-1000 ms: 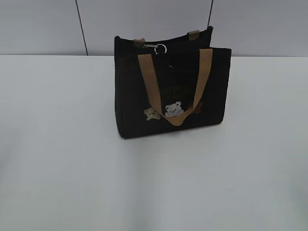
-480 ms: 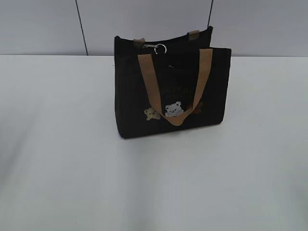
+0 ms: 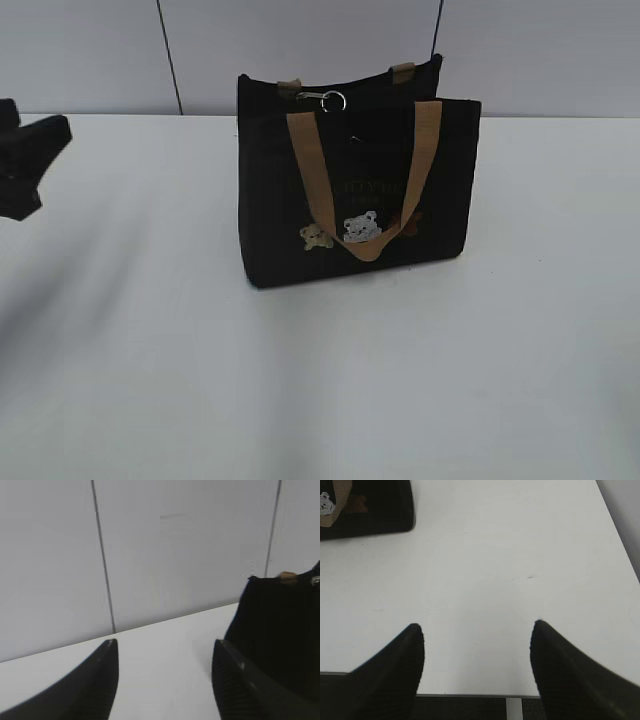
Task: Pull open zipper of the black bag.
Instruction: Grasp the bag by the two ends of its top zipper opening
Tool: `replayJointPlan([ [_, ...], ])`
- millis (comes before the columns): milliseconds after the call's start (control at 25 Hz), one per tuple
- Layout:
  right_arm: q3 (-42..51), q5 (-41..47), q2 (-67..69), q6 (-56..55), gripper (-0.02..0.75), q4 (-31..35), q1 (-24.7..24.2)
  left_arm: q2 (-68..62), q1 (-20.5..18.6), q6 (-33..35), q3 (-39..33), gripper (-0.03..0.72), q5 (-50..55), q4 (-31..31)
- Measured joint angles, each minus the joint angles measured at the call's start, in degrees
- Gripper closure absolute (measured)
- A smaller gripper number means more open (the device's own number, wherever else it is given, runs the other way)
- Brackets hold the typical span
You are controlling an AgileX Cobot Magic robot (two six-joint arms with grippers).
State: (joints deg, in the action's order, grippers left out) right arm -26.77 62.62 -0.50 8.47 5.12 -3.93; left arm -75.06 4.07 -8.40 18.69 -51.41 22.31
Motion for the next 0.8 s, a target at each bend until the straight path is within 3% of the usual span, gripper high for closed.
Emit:
replayJointPlan([
  [80,0.0,0.0,0.0,0.0,0.236,0.0,0.0,-6.4,-1.1,-0.4,0.8,0.249,-6.2,4.2],
  [160,0.0,0.0,0.0,0.0,0.236,0.0,0.0,-11.2,-3.4,-1.8,3.0,0.249,-9.9,12.6],
  [280,0.0,0.0,0.0,0.0,0.236,0.0,0.0,-17.1,-7.9,-9.3,8.9,0.249,-13.3,28.6],
  [440,0.0,0.0,0.0,0.0,0.236,0.0,0.0,-23.9,-11.2,-18.5,20.4,0.249,-14.7,43.4],
  [560,0.0,0.0,0.0,0.0,0.237,0.0,0.0,-28.3,-11.0,-21.5,28.4,0.249,-16.3,49.4],
  [800,0.0,0.0,0.0,0.0,0.237,0.0,0.0,-37.6,-7.1,-25.7,44.1,0.249,-18.0,53.5],
])
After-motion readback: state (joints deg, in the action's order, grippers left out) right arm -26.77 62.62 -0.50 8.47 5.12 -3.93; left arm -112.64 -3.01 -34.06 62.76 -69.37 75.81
